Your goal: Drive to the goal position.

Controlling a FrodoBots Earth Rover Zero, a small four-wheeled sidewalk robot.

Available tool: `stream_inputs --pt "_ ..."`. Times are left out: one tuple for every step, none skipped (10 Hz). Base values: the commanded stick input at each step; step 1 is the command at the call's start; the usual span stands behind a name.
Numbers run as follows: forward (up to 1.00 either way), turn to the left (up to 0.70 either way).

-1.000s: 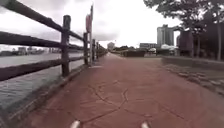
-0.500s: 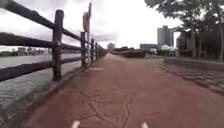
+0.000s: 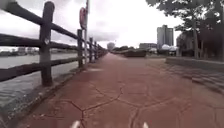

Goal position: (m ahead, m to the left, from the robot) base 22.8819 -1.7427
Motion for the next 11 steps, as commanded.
stream_inputs --pt "0.70 0.00" --pt "0.70 0.00" --pt "0.70 0.00" --pt "0.70 0.00" --pt "0.70 0.00" --pt "0.70 0.00" --pt "0.70 0.00" --pt "0.70 0.00" --pt "0.70 0.00" --pt "0.70 0.00" --pt "0.70 0.00"
